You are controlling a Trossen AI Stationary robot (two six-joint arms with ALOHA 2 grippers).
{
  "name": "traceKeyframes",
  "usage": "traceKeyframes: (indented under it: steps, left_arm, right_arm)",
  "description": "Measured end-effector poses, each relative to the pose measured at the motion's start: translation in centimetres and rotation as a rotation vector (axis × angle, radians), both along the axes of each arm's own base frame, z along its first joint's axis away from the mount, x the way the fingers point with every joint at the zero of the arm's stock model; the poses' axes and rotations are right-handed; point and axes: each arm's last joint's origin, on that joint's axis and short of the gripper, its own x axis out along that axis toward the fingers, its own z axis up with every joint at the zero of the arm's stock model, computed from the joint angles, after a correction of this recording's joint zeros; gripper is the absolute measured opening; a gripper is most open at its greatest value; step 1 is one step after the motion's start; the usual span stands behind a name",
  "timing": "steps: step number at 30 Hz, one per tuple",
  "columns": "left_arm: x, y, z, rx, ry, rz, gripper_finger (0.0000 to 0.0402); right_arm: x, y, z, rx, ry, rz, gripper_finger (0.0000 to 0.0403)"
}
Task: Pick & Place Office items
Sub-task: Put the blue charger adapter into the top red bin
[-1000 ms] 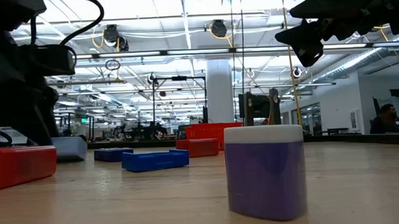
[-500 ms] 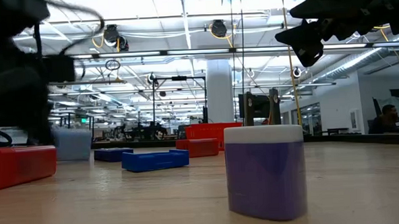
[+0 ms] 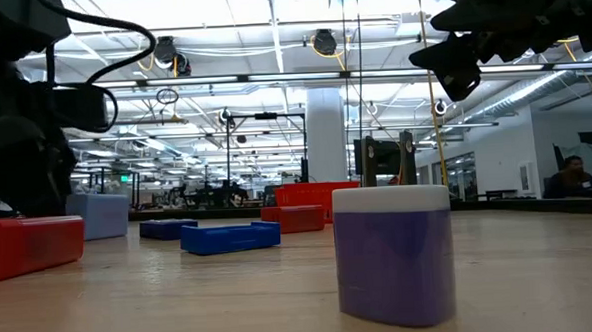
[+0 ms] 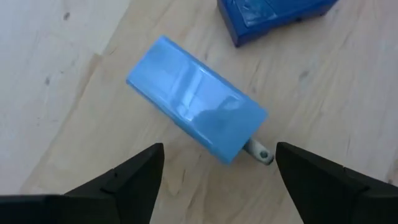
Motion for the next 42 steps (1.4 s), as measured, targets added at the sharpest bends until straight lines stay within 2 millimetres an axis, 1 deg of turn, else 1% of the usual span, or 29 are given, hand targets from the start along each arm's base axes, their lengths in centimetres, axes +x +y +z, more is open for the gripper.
traceKeyframes:
  steps: [3, 5, 12, 19, 23, 29, 33, 42]
  left_arm:
    - [-0.1, 0.1, -0.1, 0.033, -0.003, -0.019, 0.0304]
    - [-0.1, 0.2, -0.2, 0.033, -0.01, 0.009, 0.03]
    - [-0.1, 0.1, -0.2, -0.102, -0.055, 0.228, 0.0295]
    - [0.7, -0.3, 0.2, -0.203, -0.168, 0.344, 0.0298]
    - [1.2, -0.2, 0.0, -0.174, -0.225, 0.386, 0.0297]
    - [1.7, 0.1, -1.5, -0.155, -0.183, 0.479, 0.028]
    - [2.0, 0.3, -2.2, -0.125, -0.172, 0.508, 0.0266]
    - [2.1, 0.4, -2.3, -0.1, -0.202, 0.514, 0.0228]
  right_arm:
    - [0.0, 0.0, 0.0, 0.0, 0.0, 0.0, 0.0196]
    - [0.0, 0.0, 0.0, 0.0, 0.0, 0.0, 0.0196]
    - [0.0, 0.0, 0.0, 0.0, 0.0, 0.0, 0.0196]
    - [0.0, 0.0, 0.0, 0.0, 0.0, 0.0, 0.0196]
    - [0.0, 0.0, 0.0, 0.0, 0.0, -0.003, 0.0196]
    - [0.0, 0.0, 0.0, 0.0, -0.001, -0.004, 0.0196]
    - [0.0, 0.0, 0.0, 0.0, -0.001, -0.004, 0.0196]
    - [0.0, 0.0, 0.0, 0.004, 0.0, -0.005, 0.0196]
